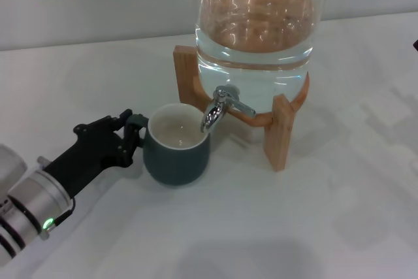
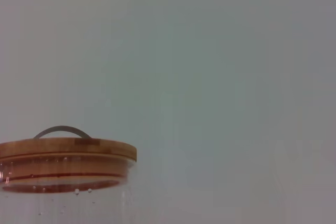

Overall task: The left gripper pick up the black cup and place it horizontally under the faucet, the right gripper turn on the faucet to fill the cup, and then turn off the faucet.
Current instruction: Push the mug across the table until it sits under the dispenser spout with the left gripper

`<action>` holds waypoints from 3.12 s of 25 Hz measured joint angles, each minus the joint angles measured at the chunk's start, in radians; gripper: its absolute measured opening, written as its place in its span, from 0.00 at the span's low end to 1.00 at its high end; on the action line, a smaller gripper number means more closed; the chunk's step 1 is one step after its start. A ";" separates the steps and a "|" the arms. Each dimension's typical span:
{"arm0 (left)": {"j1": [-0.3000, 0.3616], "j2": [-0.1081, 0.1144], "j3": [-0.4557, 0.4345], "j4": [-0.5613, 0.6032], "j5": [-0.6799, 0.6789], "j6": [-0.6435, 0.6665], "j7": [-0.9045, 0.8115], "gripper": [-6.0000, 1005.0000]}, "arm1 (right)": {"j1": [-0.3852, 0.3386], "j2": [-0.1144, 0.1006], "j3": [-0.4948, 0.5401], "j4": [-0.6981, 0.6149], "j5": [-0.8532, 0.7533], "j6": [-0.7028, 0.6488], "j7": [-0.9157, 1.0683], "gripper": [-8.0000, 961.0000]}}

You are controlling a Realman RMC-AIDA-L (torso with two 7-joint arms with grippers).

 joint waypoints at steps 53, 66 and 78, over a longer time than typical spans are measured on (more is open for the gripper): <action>0.025 0.005 -0.003 0.069 0.076 -0.042 -0.023 0.66 | -0.035 -0.004 0.010 0.035 -0.001 0.047 0.000 0.83; 0.056 0.004 -0.001 0.043 0.077 -0.037 -0.030 0.66 | -0.032 -0.007 0.011 0.015 0.001 0.037 0.001 0.83; 0.126 0.006 -0.001 -0.008 0.097 0.117 -0.047 0.66 | -0.037 -0.021 0.011 -0.040 -0.002 -0.003 0.030 0.83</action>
